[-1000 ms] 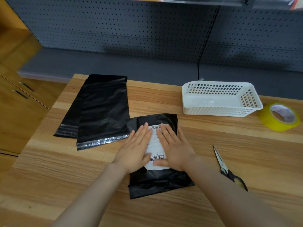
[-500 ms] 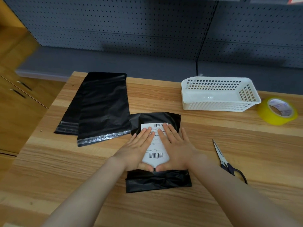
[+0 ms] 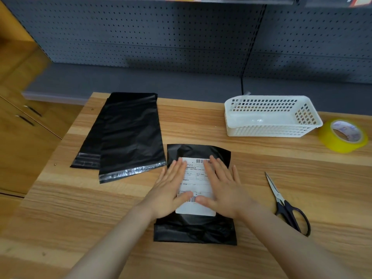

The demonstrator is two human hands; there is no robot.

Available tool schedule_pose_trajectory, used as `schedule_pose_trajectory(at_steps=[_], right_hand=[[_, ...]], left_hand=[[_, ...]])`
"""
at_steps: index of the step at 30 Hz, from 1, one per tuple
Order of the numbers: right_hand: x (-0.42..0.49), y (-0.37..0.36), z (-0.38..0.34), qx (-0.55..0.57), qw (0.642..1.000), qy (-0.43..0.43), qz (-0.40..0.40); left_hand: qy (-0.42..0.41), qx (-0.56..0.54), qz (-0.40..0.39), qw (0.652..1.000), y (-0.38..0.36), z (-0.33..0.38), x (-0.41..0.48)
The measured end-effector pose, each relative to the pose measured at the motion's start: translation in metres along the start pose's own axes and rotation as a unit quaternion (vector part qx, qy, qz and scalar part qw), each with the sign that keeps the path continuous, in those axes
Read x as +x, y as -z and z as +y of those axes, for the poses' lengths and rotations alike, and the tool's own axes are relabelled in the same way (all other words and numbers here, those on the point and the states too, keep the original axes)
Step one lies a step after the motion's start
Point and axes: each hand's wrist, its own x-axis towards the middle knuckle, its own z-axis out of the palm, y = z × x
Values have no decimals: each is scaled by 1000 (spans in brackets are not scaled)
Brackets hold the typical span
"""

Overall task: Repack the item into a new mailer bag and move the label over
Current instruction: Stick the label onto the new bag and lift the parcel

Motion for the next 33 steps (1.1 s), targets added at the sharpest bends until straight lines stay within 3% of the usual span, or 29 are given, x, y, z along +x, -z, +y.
schedule_pose_trajectory(at_steps=[8, 10, 12, 15, 17, 19, 26, 33], right_hand=[[20, -8, 3, -43, 999, -18, 20], [19, -5, 5, -9, 999, -13, 29], [11, -6, 6, 98, 990, -16, 98], [-6, -19, 6, 279, 916, -115, 265], [-14, -25, 5, 344, 868, -212, 287], [-15, -23, 2, 395, 839, -271, 257], [-1, -12, 1, 399, 839, -329, 166], [-4, -4, -13, 428, 807, -329, 241]], left_hand=[[42, -5, -6, 999, -8, -9, 15], [46, -45, 16, 998, -6, -7, 11], [76, -140, 97, 982, -10, -9, 4], [174, -212, 272, 922, -19, -19, -10], [227, -222, 312, 895, -20, -18, -14], [269, -224, 294, 889, -18, -12, -12], [302, -222, 176, 910, -8, -4, 14], [332, -318, 243, 854, -3, 4, 6]])
